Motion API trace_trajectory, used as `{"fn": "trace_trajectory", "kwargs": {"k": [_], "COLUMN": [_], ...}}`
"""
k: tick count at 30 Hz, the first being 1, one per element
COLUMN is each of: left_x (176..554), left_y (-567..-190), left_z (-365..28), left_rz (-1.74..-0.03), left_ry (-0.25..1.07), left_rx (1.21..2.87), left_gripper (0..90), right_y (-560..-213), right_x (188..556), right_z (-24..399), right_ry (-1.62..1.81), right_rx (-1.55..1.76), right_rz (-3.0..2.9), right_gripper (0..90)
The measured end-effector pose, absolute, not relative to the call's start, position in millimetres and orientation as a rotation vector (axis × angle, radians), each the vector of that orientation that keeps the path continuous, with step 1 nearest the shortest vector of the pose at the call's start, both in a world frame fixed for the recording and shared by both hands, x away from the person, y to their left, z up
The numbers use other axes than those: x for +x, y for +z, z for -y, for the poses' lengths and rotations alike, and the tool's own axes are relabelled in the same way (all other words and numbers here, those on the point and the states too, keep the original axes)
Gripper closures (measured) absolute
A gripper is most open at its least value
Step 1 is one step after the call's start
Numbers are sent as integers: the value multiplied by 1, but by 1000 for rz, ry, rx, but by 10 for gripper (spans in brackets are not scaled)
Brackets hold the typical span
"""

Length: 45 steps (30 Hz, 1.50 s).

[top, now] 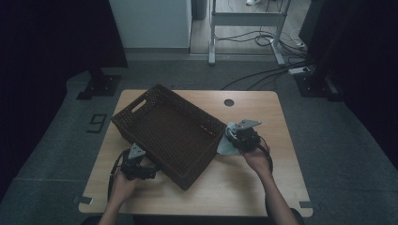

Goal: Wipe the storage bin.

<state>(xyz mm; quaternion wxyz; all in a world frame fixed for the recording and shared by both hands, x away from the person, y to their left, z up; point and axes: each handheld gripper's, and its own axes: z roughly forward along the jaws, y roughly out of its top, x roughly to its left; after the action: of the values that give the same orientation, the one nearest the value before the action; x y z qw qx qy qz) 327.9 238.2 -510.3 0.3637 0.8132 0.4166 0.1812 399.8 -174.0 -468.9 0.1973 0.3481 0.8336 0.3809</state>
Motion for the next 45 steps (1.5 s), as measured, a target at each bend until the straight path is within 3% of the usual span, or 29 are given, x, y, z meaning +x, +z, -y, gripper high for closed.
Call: {"fn": "trace_trajectory", "kwargs": {"k": [45], "left_x": [328], "left_y": [-511], "left_z": [-237], "left_rz": [-1071], "left_ry": [471], "left_rx": [2092], "left_gripper": [0], "right_y": [-466], "right_x": [344], "right_z": [133], "right_ry": [1172], "right_rx": [709], "right_rz": [-2493], "right_gripper": [774]}}
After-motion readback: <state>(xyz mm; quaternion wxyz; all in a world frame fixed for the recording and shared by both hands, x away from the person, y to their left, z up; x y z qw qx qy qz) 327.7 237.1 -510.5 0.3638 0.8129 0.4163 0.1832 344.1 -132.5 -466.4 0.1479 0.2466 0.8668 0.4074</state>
